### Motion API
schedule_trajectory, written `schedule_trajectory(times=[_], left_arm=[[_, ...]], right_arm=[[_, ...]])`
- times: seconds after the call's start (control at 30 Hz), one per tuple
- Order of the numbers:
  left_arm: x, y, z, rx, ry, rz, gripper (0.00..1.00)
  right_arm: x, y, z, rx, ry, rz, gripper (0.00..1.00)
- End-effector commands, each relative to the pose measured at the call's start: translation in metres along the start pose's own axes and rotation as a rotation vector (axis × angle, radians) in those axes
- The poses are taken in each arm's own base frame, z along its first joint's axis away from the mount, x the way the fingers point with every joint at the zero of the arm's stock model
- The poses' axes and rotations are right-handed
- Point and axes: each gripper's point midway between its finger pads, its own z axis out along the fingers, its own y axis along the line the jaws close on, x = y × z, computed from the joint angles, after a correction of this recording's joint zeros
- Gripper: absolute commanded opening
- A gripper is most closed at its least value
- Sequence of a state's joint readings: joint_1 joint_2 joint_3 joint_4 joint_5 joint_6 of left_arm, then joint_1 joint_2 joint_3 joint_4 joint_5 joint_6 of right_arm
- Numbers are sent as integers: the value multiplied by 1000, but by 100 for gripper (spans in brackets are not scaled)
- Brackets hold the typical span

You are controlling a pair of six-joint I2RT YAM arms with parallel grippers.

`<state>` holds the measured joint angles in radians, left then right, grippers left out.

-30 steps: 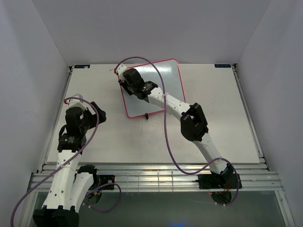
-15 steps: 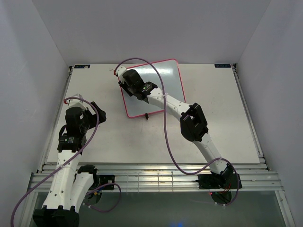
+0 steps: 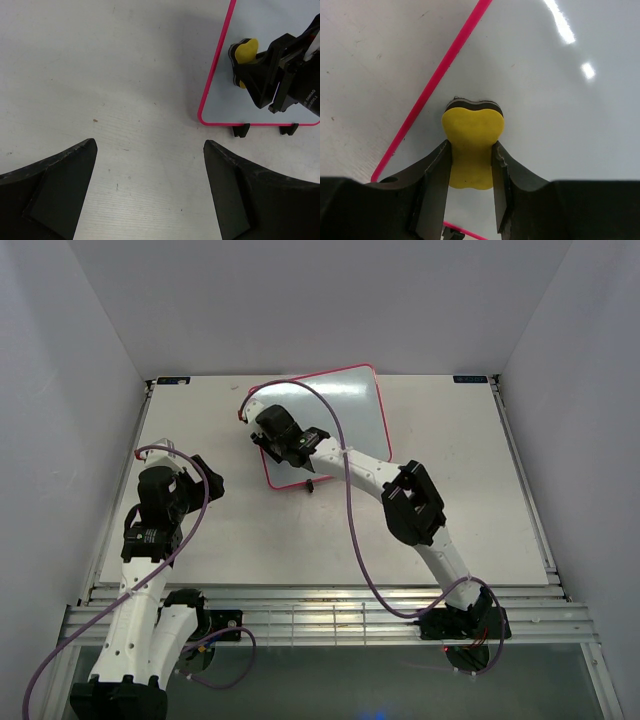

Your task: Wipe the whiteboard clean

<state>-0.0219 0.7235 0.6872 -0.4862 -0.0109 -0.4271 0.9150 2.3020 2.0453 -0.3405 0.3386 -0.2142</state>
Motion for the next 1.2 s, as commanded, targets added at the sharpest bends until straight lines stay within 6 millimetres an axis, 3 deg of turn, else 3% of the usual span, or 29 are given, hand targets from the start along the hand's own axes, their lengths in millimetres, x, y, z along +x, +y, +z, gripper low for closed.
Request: schedule_trajectory(times=[0.0, 0.07, 0.23, 0.27, 0.5, 0.73, 0.93, 1.17], left_arm=[[-12, -9, -7, 33, -37, 4, 98], [-12, -9, -7, 33, -37, 4, 98], [-13, -9, -8, 34, -41, 3, 98], [-13, -9, -8, 34, -41, 3, 98], [-14, -9, -8, 33, -41, 2, 98], [-13, -9, -7, 34, -41, 4, 98], [-13, -9, -8, 35, -42, 4, 98], [-14, -10, -8, 36, -45, 4, 98]], right_arm=[[-2, -6, -17, 10, 6, 18, 27], [-2, -7, -21, 15, 1, 38, 26], [-43, -28, -45, 43, -78, 106, 26], [-62, -35, -51, 51, -115, 118, 26], [-77, -44, -17, 68, -189, 65, 26], [-99, -58, -5, 83, -281, 60, 25], [-77, -58, 12, 68, -234, 35, 24], [-44, -45, 2, 44, -166, 37, 23]])
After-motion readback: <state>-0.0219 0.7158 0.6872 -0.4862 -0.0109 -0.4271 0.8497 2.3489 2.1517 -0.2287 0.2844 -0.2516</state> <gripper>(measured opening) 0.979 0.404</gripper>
